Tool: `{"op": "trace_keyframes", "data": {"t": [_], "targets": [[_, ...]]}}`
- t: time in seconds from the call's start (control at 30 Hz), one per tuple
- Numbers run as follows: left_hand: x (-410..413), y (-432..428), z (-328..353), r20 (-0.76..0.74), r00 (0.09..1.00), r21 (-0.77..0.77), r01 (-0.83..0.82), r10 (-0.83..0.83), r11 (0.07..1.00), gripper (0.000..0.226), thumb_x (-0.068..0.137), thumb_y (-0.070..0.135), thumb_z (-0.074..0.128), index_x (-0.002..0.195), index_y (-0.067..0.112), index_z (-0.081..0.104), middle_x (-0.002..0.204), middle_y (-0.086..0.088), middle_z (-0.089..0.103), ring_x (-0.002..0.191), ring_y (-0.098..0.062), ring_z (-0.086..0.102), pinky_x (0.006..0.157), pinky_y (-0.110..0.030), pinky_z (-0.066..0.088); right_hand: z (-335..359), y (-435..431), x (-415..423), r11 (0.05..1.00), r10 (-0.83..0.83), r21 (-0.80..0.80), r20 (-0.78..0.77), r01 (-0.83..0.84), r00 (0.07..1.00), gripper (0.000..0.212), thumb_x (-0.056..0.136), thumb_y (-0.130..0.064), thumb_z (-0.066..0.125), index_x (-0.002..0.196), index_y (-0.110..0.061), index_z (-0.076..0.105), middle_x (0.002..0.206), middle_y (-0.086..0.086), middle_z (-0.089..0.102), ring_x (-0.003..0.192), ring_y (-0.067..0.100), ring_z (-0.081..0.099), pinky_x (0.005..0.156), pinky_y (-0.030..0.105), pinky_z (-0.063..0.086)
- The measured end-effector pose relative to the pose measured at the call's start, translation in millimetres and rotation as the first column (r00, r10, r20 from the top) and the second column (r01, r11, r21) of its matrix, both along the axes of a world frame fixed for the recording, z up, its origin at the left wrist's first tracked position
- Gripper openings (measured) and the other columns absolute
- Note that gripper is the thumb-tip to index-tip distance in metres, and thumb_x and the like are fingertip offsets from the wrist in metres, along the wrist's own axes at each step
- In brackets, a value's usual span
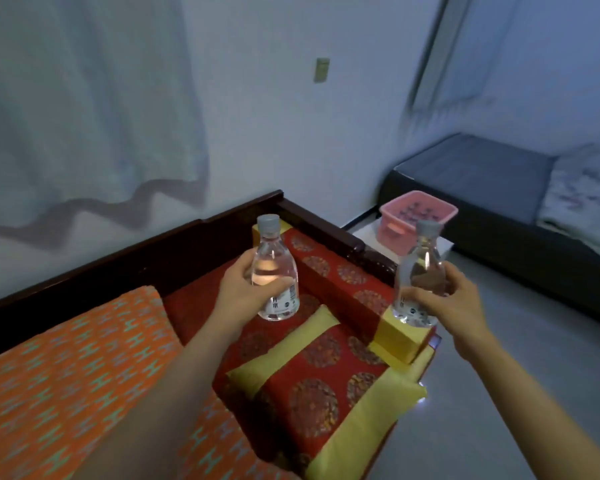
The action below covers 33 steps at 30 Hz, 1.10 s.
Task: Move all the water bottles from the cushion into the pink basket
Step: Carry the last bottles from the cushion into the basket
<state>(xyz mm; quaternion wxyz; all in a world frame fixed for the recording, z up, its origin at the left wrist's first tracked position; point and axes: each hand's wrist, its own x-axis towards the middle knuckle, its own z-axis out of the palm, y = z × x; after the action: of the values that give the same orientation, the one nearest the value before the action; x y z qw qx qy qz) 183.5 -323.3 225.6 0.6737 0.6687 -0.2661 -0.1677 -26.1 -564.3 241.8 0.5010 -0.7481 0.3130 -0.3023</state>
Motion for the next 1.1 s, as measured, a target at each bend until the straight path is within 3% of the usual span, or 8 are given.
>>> {"op": "trace_keyframes", "data": {"t": [0.17,0.3,0.43,0.63,0.73,0.87,1.0,1.1], "targets": [[-36.1,-115.4,14.8,0.025,0.999,0.012,0.046,-0.046,0.999,0.045,0.063,0.018,0.085,0.099,0.037,0.066,0.092,0.017,0.073,0.082,-0.001,0.07,0.06,-0.012,0.053,5.6,-94.5,-66.3,0.998,-0.065,0.006,0.021,0.065,0.998,0.051,0.066,-0.019,0.083,0.106,-0.037,0.059,0.104,-0.003,0.066,0.093,0.013,0.063,0.065,0.025,0.049],[-63.4,-212.0,19.3,0.028,0.997,0.03,0.073,-0.074,0.997,0.047,0.059,0.025,0.086,0.099,0.038,0.066,0.094,0.013,0.074,0.086,-0.005,0.07,0.072,-0.025,0.055,12.6,-174.0,-107.4,0.993,-0.116,-0.015,0.007,0.116,0.993,0.059,0.065,-0.021,0.083,0.117,-0.029,0.056,0.104,-0.004,0.063,0.095,0.012,0.061,0.066,0.025,0.049],[-103.0,-309.7,16.3,0.005,0.99,0.02,0.138,-0.138,0.99,0.045,0.057,0.035,0.086,0.095,0.039,0.063,0.093,0.017,0.072,0.082,0.0,0.069,0.06,-0.013,0.052,17.0,-259.5,-152.6,0.981,-0.194,-0.001,0.011,0.194,0.981,0.063,0.063,-0.022,0.085,0.119,-0.026,0.057,0.11,0.005,0.062,0.099,0.021,0.062,0.076,0.036,0.055],[-126.0,-416.8,2.2,-0.033,0.974,0.09,0.226,-0.224,0.97,0.049,0.059,0.031,0.087,0.101,0.038,0.064,0.099,0.013,0.072,0.088,-0.004,0.069,0.067,-0.022,0.056,14.1,-351.9,-191.5,0.961,-0.277,0.004,-0.019,0.277,0.961,0.065,0.065,-0.02,0.084,0.124,-0.024,0.055,0.114,0.007,0.062,0.103,0.025,0.061,0.085,0.044,0.055],[-127.2,-466.0,-4.7,-0.047,0.974,0.09,0.225,-0.222,0.97,0.055,0.06,0.026,0.087,0.108,0.034,0.063,0.106,0.007,0.071,0.096,-0.011,0.068,0.079,-0.032,0.057,9.2,-393.3,-197.9,0.958,-0.287,0.01,-0.031,0.287,0.957,0.066,0.065,-0.02,0.084,0.124,-0.024,0.055,0.116,0.007,0.061,0.104,0.025,0.061,0.089,0.047,0.054],[-121.4,-537.2,-16.2,-0.026,0.968,0.117,0.25,-0.249,0.961,0.055,0.061,0.028,0.087,0.109,0.034,0.061,0.105,0.009,0.07,0.096,-0.011,0.068,0.076,-0.031,0.059,-0.3,-455.6,-191.4,0.951,-0.31,0.001,-0.038,0.31,0.95,0.069,0.063,-0.024,0.085,0.125,-0.027,0.054,0.114,0.004,0.061,0.102,0.021,0.061,0.085,0.043,0.055],[-103.2,-600.8,-30.3,-0.033,0.962,0.135,0.273,-0.271,0.952,0.064,0.064,0.026,0.085,0.122,0.028,0.056,0.121,-0.001,0.063,0.11,-0.023,0.062,0.088,-0.046,0.055,-8.3,-515.5,-171.8,0.953,-0.302,0.001,-0.039,0.302,0.953,0.069,0.063,-0.023,0.085,0.124,-0.029,0.053,0.113,0.0,0.061,0.103,0.018,0.06,0.085,0.041,0.054],[-83.8,-653.9,-39.2,-0.058,0.968,0.157,0.251,-0.245,0.955,0.064,0.065,0.025,0.084,0.122,0.028,0.056,0.122,0.0,0.062,0.112,-0.023,0.061,0.09,-0.048,0.054,-13.5,-570.5,-150.1,0.959,-0.283,0.007,-0.077,0.284,0.956,0.068,0.062,-0.023,0.086,0.122,-0.028,0.053,0.113,-0.001,0.061,0.105,0.02,0.06,0.088,0.044,0.054]]}}
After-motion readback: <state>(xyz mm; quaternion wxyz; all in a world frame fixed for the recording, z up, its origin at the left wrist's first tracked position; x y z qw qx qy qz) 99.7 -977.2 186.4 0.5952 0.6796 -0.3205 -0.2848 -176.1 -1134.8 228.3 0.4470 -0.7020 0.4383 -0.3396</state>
